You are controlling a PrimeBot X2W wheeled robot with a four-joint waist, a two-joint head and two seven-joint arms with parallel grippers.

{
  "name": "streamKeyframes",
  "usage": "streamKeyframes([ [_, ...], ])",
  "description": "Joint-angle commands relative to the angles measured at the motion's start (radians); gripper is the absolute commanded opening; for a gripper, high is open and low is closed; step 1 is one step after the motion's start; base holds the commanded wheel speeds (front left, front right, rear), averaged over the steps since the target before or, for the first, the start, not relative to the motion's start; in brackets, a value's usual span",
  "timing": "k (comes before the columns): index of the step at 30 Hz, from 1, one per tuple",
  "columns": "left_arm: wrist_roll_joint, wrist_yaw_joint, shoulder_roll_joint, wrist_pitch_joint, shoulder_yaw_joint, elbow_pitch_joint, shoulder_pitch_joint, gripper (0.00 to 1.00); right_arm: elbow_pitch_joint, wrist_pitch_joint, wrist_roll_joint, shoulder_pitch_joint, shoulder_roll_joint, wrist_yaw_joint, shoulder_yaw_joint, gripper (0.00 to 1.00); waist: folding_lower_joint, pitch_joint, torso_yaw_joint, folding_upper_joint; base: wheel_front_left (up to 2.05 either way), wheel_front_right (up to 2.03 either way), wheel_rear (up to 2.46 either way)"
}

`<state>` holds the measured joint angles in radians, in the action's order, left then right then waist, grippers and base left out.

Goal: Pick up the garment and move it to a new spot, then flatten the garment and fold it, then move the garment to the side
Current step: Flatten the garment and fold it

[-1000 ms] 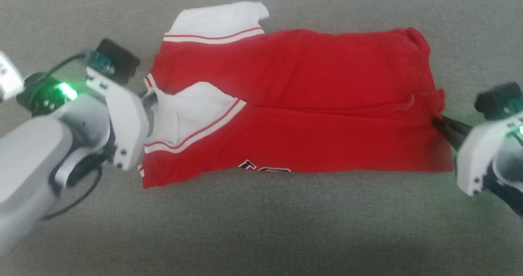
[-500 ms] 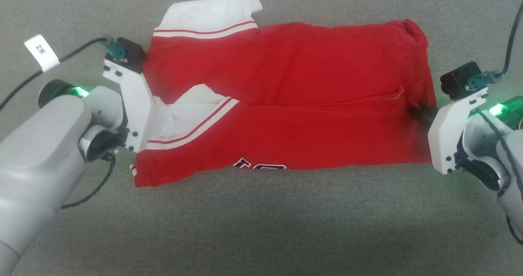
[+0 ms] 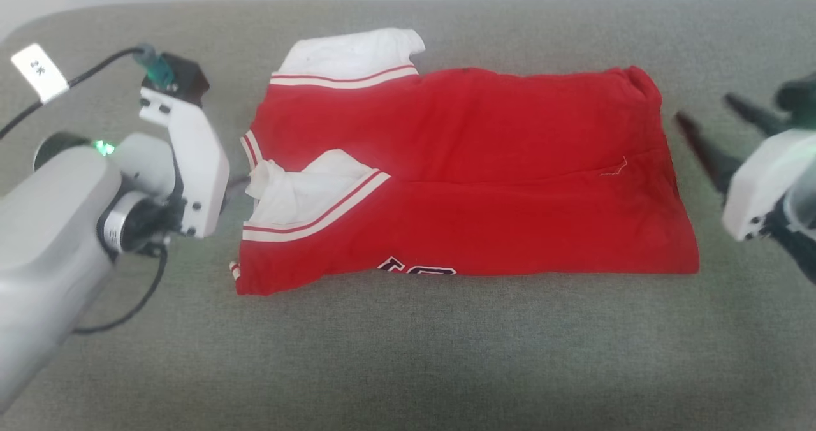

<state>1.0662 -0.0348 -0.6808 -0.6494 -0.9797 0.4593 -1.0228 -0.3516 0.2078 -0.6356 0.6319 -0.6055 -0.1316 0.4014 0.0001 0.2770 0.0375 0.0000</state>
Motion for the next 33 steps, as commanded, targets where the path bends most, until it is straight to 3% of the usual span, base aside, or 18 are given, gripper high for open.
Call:
streamKeyframes([
  [1, 0.026, -0.030, -0.012, -0.022, 0.008, -0.039, 0.031, 1.00, 0.015, -0.039, 0.031, -0.027, 0.017, 0.002, -0.050, 1.00, -0.0001, -0.008, 0.002, 0.0000, 0.00, 0.00, 0.00],
  [10, 0.085, -0.203, -0.135, -0.094, 0.015, -0.343, 0.171, 1.00, 0.196, -0.178, 0.267, -0.195, 0.186, 0.002, -0.432, 1.00, -0.0001, -0.008, -0.007, 0.0000, 0.00, 0.00, 0.00],
  [14, 0.072, -0.250, -0.167, -0.086, 0.004, -0.406, 0.218, 1.00, 0.332, -0.200, 0.356, -0.262, 0.295, 0.002, -0.569, 1.00, -0.0001, 0.004, -0.017, 0.0000, 0.00, 0.00, 0.00],
  [20, 0.067, -0.261, -0.166, -0.046, 0.001, -0.377, 0.258, 1.00, 0.513, -0.187, 0.424, -0.339, 0.409, 0.002, -0.628, 1.00, -0.0001, 0.028, -0.041, 0.0000, 0.00, 0.00, 0.00],
  [29, 0.094, -0.245, -0.106, -0.032, -0.008, -0.251, 0.288, 1.00, 0.578, -0.131, 0.433, -0.399, 0.477, 0.002, -0.632, 1.00, -0.0001, 0.052, -0.057, 0.0000, 0.00, 0.00, 0.00],
  [30, 0.102, -0.240, -0.096, -0.033, -0.010, -0.237, 0.291, 0.45, 0.579, -0.113, 0.430, -0.405, 0.479, 0.002, -0.631, 1.00, -0.0001, 0.054, -0.058, 0.0000, 0.00, 0.00, 0.00],
  [31, 0.107, -0.233, -0.088, -0.028, -0.009, -0.226, 0.293, 0.00, 0.580, -0.093, 0.424, -0.410, 0.480, 0.002, -0.625, 1.00, -0.0001, 0.056, -0.058, 0.0000, 0.00, 0.00, 0.00],
  [33, 0.111, -0.222, -0.075, -0.028, -0.016, -0.206, 0.295, 0.00, 0.575, -0.046, 0.409, -0.420, 0.475, 0.002, -0.615, 1.00, -0.0001, 0.059, -0.059, 0.0000, 0.00, 0.00, 0.00],
])
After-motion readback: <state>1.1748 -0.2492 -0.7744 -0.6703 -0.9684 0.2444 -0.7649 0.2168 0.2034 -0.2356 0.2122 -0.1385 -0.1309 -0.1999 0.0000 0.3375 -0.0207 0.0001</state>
